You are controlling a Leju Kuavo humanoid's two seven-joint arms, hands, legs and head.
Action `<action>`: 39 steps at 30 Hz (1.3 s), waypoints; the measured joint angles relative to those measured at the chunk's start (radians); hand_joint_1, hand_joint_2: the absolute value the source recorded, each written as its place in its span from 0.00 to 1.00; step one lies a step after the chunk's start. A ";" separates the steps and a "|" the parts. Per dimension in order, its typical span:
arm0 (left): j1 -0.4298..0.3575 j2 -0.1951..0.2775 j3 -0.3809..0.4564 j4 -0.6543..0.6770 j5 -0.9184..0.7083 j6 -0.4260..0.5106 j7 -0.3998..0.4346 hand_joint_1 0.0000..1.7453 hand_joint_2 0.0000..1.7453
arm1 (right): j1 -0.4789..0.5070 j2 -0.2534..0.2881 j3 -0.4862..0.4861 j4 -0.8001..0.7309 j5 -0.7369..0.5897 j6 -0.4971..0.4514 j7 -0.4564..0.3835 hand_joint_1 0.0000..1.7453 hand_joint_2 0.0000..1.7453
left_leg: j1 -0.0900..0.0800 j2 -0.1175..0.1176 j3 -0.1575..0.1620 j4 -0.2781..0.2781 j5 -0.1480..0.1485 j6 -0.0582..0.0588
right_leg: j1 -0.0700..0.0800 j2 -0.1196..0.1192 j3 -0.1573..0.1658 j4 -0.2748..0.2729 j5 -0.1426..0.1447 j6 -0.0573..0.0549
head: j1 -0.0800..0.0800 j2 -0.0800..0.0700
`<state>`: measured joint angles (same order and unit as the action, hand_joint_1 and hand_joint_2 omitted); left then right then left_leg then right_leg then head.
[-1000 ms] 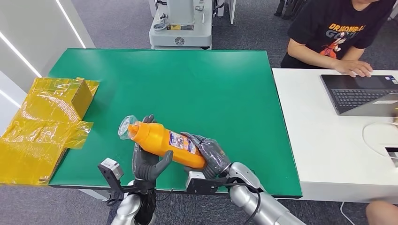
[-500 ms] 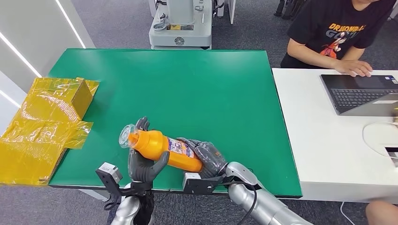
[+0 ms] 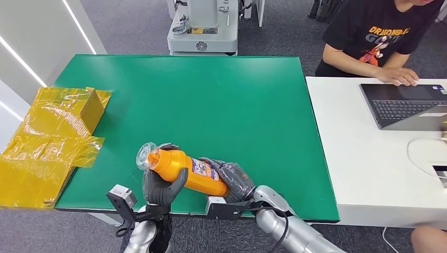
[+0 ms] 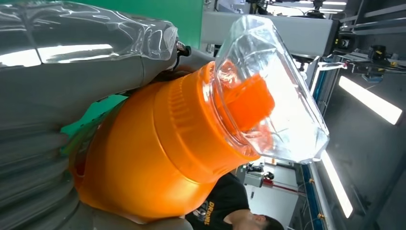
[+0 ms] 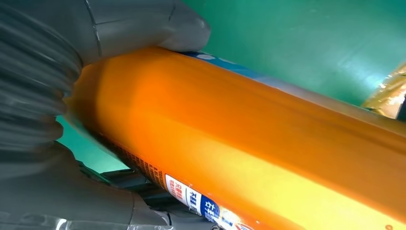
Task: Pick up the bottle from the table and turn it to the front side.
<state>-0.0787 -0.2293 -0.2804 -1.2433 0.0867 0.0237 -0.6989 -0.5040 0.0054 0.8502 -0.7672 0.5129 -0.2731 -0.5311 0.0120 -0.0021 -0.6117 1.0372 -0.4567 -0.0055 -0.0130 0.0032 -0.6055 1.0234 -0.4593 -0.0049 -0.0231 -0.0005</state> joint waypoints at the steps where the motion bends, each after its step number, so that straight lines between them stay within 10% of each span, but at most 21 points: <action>1: -0.002 0.000 0.000 0.000 -0.001 0.000 0.000 1.00 1.00 | 0.004 0.001 -0.001 -0.001 -0.009 -0.008 -0.006 0.80 1.00 | 0.000 0.000 0.000 0.000 0.000 0.000 | 0.000 0.000 0.000 0.000 0.000 0.000 | 0.000 0.000; 4: -0.010 0.000 -0.001 -0.001 -0.004 0.002 0.000 1.00 1.00 | 0.014 0.006 -0.008 -0.005 -0.028 -0.038 -0.017 0.12 1.00 | 0.000 0.000 0.000 0.000 0.000 0.000 | 0.000 0.000 0.000 0.000 0.000 0.000 | 0.000 0.000; 6: -0.014 -0.001 -0.003 -0.001 -0.006 0.008 0.000 1.00 1.00 | 0.021 0.011 -0.017 -0.008 -0.037 -0.070 -0.022 0.00 1.00 | 0.000 0.000 0.000 0.000 0.000 0.000 | 0.000 0.000 0.000 0.000 0.000 0.000 | 0.000 0.000; 20: -0.022 -0.010 -0.006 -0.003 -0.009 0.025 0.000 1.00 1.00 | 0.076 0.041 -0.070 -0.070 -0.136 -0.213 -0.075 0.00 1.00 | 0.000 -0.001 0.000 0.000 0.000 0.000 | 0.000 -0.001 0.000 0.000 0.000 0.000 | 0.000 0.000; 39: -0.035 0.051 -0.006 -0.242 -0.221 0.184 -0.001 1.00 1.00 | 0.368 0.065 -0.140 -0.536 -0.264 -0.420 -0.132 0.00 1.00 | 0.000 0.000 0.000 -0.001 0.000 0.000 | 0.000 0.000 0.000 0.000 -0.001 0.000 | 0.000 0.000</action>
<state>-0.1136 -0.1787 -0.2863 -1.4858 -0.1340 0.2081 -0.6995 -0.1360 0.0702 0.7098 -1.3033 0.2487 -0.6935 -0.6628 0.0121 -0.0023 -0.6117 1.0366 -0.4567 -0.0057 -0.0129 0.0029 -0.6056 1.0235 -0.4603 -0.0051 -0.0231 -0.0005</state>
